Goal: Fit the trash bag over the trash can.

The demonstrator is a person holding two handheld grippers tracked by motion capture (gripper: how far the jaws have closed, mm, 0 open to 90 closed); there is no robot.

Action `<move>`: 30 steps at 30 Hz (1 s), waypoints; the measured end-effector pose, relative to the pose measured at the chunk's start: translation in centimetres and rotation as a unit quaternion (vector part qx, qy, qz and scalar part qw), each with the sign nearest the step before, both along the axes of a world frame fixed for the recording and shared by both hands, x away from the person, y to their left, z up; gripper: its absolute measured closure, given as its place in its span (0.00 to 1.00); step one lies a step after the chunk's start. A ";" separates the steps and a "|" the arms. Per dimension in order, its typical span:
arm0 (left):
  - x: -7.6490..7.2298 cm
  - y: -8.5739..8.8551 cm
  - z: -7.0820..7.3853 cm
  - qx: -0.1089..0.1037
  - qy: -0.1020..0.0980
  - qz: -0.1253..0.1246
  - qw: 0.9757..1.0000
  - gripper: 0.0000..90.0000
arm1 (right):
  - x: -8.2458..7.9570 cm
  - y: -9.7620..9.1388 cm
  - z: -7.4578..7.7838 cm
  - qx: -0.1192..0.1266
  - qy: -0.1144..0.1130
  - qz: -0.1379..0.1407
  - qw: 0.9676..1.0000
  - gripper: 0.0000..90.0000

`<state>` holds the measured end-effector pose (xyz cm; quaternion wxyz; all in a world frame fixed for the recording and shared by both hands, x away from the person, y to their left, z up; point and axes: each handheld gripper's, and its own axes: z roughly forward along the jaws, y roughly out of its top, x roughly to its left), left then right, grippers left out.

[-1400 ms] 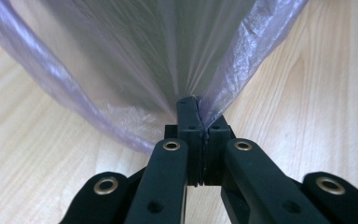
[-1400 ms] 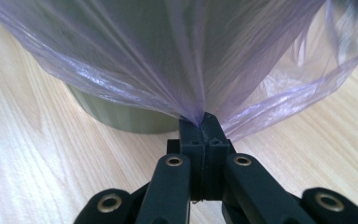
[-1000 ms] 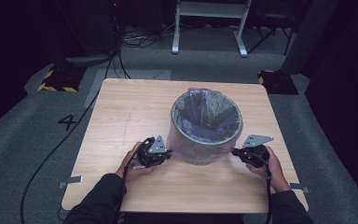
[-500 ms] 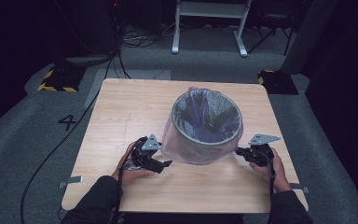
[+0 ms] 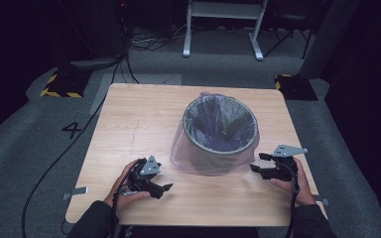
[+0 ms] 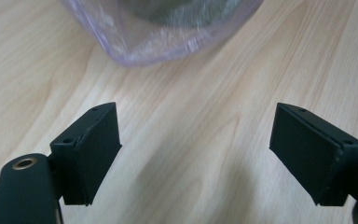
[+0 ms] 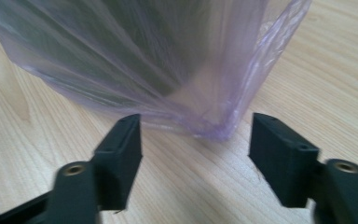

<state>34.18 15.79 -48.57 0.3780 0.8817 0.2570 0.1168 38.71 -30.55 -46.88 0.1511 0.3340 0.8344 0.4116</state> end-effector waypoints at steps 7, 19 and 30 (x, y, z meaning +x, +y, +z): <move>-0.7 0.8 -0.8 0.020 0.010 0.005 1.000 0.17 | -0.9 -1.1 0.6 0.021 -0.014 -0.012 1.000 0.24; -0.9 1.1 -1.6 0.013 0.023 0.009 1.000 0.16 | -2.3 -1.3 2.4 0.028 -0.060 -0.025 0.997 0.24; -0.8 1.3 -1.8 0.005 0.017 0.005 1.000 0.14 | -2.8 -0.6 3.9 0.026 -0.085 -0.030 0.996 0.24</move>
